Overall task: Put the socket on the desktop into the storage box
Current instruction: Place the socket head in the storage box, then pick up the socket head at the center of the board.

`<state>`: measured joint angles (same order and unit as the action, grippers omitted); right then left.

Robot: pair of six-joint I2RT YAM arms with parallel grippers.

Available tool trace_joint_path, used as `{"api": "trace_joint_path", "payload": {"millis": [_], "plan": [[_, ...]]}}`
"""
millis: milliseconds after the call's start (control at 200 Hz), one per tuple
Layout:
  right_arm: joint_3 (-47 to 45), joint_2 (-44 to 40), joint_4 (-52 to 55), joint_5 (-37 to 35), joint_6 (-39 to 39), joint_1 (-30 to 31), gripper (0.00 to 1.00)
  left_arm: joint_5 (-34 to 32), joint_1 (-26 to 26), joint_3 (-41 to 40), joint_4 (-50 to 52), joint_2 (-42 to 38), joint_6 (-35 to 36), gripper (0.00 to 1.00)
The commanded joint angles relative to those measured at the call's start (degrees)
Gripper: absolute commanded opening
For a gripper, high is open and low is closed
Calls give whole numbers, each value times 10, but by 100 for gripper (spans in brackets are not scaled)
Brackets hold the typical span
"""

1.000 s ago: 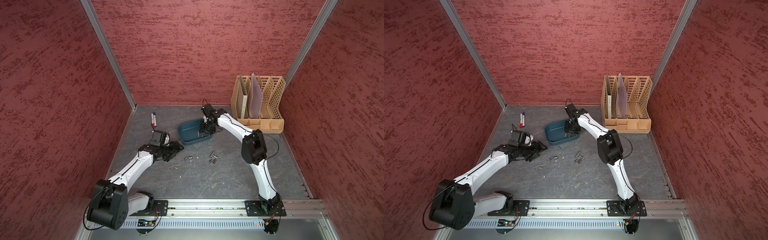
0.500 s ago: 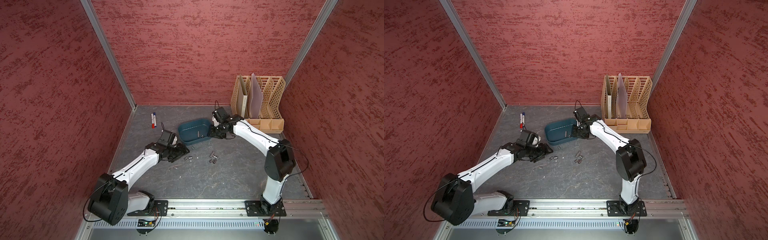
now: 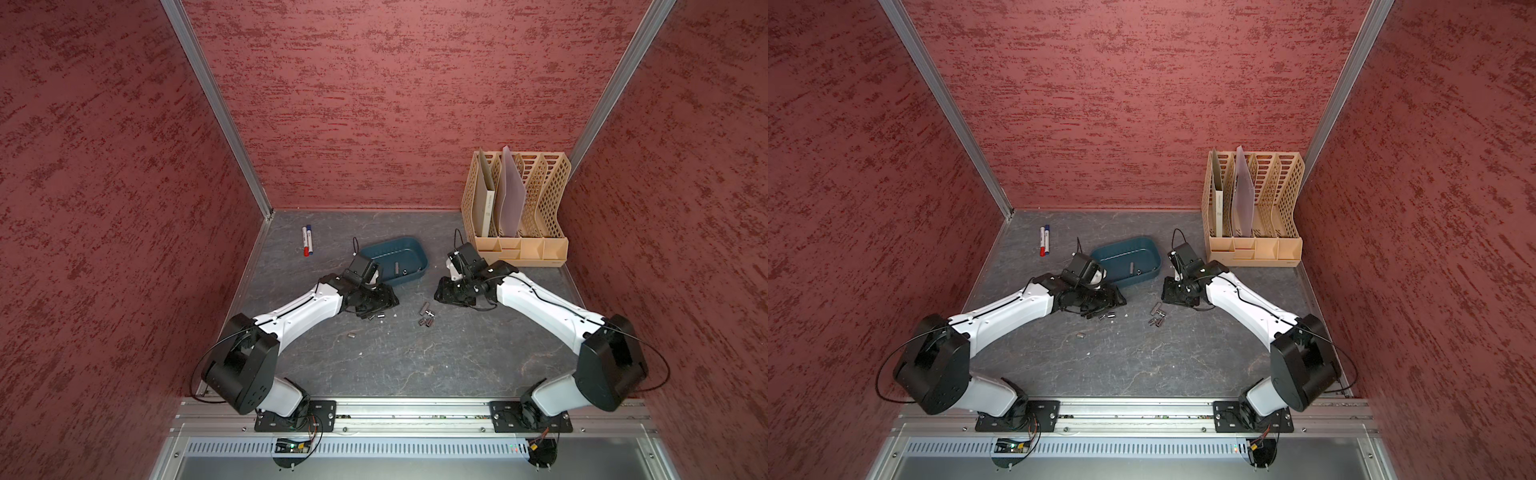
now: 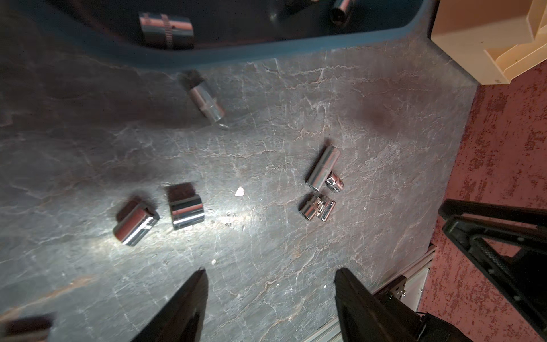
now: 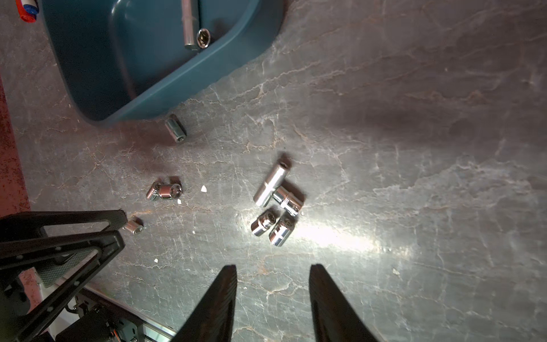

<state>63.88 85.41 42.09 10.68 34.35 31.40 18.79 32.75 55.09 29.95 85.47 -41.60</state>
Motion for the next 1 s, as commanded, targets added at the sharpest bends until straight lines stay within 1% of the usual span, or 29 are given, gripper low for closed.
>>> {"api": "trace_joint_path", "payload": {"millis": [0, 245, 566, 837, 997], "plan": [[-14, -16, -19, -13, 11, 2, 45, -13, 15, 24, -6, 19, 10, 70], [-69, -78, -32, -5, 40, 2, 45, -21, 49, 82, 10, 81, 31, 68], [-173, -180, -31, -21, 84, 1, 45, -32, 97, 195, 50, 193, 76, 65], [-208, -248, -6, -41, 101, 1, 45, -57, 121, 263, 88, 262, 107, 61], [-222, -272, -2, -48, 110, 1, 45, -81, 129, 280, 98, 282, 119, 56]]}}
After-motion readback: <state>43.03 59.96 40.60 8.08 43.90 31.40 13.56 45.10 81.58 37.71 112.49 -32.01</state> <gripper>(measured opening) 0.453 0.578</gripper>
